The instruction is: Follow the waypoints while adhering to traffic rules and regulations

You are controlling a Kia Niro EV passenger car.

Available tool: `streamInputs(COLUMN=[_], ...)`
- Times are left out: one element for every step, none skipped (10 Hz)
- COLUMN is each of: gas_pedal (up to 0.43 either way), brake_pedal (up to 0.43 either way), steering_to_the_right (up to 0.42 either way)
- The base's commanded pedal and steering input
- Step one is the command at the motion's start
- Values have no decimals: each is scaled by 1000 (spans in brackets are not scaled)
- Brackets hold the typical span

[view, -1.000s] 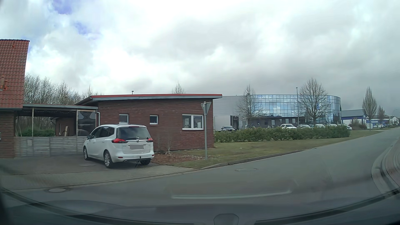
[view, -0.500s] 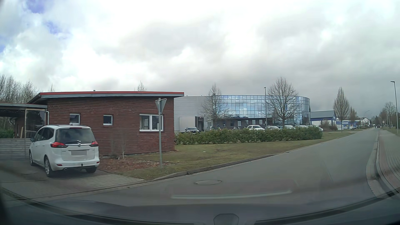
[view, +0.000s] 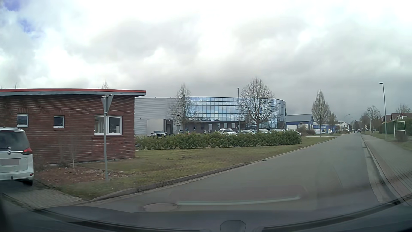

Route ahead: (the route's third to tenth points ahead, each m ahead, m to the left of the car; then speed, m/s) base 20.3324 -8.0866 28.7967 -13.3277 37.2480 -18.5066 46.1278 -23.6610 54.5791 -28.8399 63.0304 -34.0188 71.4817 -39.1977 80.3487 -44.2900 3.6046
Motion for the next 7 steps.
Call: streamInputs(gas_pedal=[130, 130, 130, 130, 130, 130, 130], brake_pedal=[0, 0, 0, 0, 0, 0, 0], steering_to_the_right=[331, 331, 331, 331, 331, 331, 330])
